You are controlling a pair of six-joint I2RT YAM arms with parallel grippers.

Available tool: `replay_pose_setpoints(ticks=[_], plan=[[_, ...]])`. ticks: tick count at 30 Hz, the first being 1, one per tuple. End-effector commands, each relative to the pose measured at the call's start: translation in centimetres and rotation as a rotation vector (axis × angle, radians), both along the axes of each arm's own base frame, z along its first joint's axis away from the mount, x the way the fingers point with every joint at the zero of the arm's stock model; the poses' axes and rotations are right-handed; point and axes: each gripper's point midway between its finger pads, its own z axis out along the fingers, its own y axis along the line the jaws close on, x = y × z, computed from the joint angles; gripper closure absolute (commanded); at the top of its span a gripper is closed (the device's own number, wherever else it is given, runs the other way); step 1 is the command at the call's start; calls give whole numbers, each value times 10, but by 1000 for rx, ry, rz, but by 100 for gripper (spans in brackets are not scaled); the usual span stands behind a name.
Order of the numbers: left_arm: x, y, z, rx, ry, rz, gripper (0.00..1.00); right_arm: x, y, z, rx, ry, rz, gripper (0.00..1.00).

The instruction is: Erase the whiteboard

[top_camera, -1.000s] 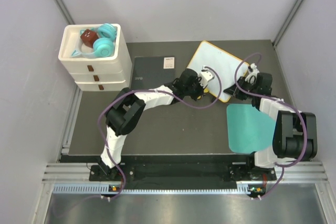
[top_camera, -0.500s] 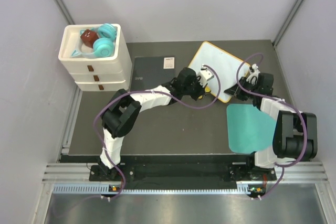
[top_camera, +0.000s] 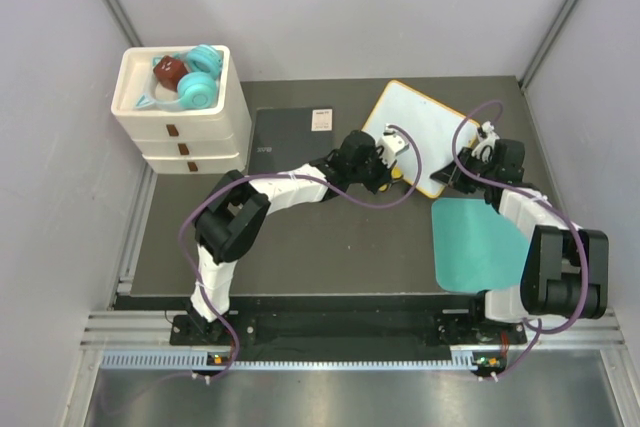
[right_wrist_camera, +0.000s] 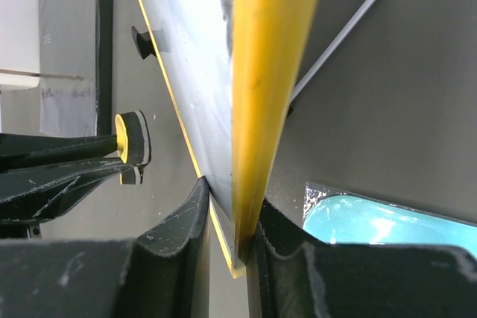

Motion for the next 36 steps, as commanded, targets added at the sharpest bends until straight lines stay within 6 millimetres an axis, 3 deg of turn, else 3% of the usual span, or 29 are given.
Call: replay_pose_setpoints(ticks=[1, 13, 27, 34, 36], plan=[[4, -4, 16, -27, -38, -3, 100, -6, -46, -32, -205, 96, -132, 96], [-8, -4, 14, -38, -10, -41, 100, 9, -72, -49, -295, 170, -221, 100], [-13, -3, 22, -60, -7, -57, 100, -8, -90, -76, -377, 268, -284, 100], [-16, -3, 23, -64, -5, -67, 100, -28, -99, -94, -437, 326, -309, 100], [-16, -3, 23, -60, -5, -64, 100, -33, -98, -99, -443, 347, -301, 96]])
